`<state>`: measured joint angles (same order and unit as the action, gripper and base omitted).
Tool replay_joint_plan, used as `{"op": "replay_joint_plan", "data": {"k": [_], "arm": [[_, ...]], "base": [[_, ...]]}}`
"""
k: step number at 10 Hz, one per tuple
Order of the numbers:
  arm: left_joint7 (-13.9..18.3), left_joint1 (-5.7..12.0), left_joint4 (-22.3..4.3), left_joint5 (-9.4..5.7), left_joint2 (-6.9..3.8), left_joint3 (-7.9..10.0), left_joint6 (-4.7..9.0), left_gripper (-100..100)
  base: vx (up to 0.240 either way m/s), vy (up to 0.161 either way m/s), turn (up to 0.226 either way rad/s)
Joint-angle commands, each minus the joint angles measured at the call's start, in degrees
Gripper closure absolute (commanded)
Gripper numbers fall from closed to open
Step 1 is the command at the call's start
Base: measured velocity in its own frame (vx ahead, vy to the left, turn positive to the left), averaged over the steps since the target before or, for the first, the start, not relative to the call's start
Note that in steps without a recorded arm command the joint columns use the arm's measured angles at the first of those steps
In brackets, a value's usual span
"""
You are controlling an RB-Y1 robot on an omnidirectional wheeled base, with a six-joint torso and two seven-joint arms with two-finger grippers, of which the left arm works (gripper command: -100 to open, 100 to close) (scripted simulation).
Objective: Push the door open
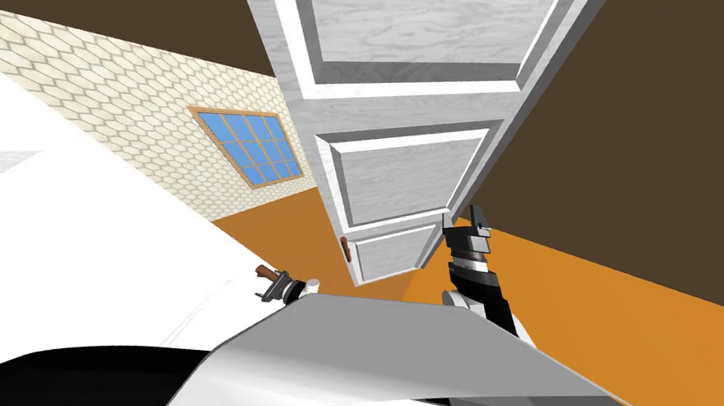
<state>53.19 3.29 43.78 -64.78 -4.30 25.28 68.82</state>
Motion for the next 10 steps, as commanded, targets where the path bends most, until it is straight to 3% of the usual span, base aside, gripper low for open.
{"op": "replay_joint_plan", "data": {"k": [1,2,6,7,10], "arm": [[-0.9,-0.59,1.67,-0.47,-0.19,1.09,1.38,100],[-0.9,-0.59,1.67,-0.47,-0.19,1.09,1.38,100],[-1.84,1.03,0.04,-2.44,0.21,3.63,4.77,100],[-1.84,1.03,0.04,-2.44,0.21,3.63,4.77,100],[-2.55,2.24,-1.18,-3.93,0.67,5.53,7.33,100]], "base": [[0.012,0.091,-0.031],[0.001,0.044,0.01],[0.017,0.076,-0.1],[0.019,0.077,-0.016],[0.007,0.084,-0.093]]}}
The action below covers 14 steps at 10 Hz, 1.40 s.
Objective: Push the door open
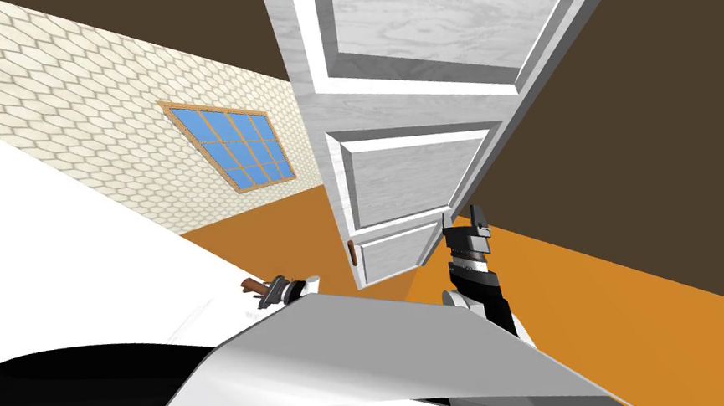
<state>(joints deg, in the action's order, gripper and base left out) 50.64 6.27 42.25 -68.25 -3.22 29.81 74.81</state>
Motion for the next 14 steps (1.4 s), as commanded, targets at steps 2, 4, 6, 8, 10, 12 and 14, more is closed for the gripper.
{"op": "replay_joint_plan", "data": {"k": [2,4,6,8,10,12,14], "arm": [[-0.24,-0.34,-0.05,-0.95,-0.26,1.64,2.18,100],[-0.7,0.45,-0.84,-1.91,0.14,2.88,3.84,100],[-1.15,1.23,-1.63,-2.86,0.55,4.1,5.47,100],[-1.58,1.97,-2.37,-3.76,1.03,5.26,7.03,100],[-2.0,2.69,-3.1,-4.64,1.53,6.39,8.55,100],[-2.39,3.36,-3.77,-5.46,2.07,7.44,9.96,100],[-2.92,4.28,-4.7,-6.58,2.9,8.89,11.9,100]], "base": [[0.016,0.095,-0.06],[0.011,0.079,-0.071],[0.002,0.1,-0.1],[0.003,0.104,-0.086],[0.01,0.11,-0.077],[-0.001,0.091,-0.062],[-0.008,0.147,-0.128]]}}
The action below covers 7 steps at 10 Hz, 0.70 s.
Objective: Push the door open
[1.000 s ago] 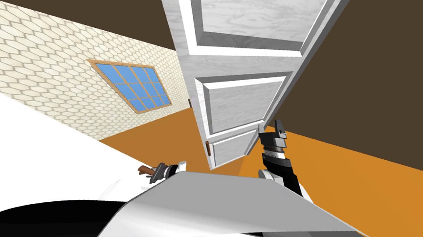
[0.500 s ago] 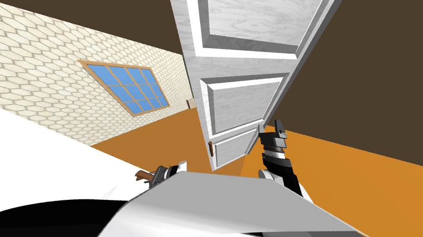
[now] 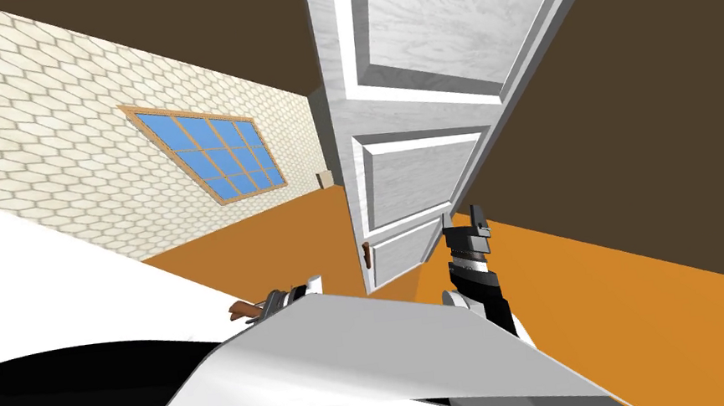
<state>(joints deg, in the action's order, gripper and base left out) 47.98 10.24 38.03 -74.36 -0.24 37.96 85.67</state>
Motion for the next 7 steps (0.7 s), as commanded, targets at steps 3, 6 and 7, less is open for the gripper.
{"op": "replay_joint_plan", "data": {"k": [3,6,7], "arm": [[-0.99,1.57,-1.75,-2.02,1.29,2.72,3.71,100],[-1.58,1.9,-1.75,-2.68,2.03,3.61,4.79,100],[-1.71,1.88,-1.72,-3.56,0.19,4.44,5.1,100]], "base": [[-0.022,0.149,-0.1],[-0.018,0.154,-0.071],[-0.048,0.099,0.002]]}}
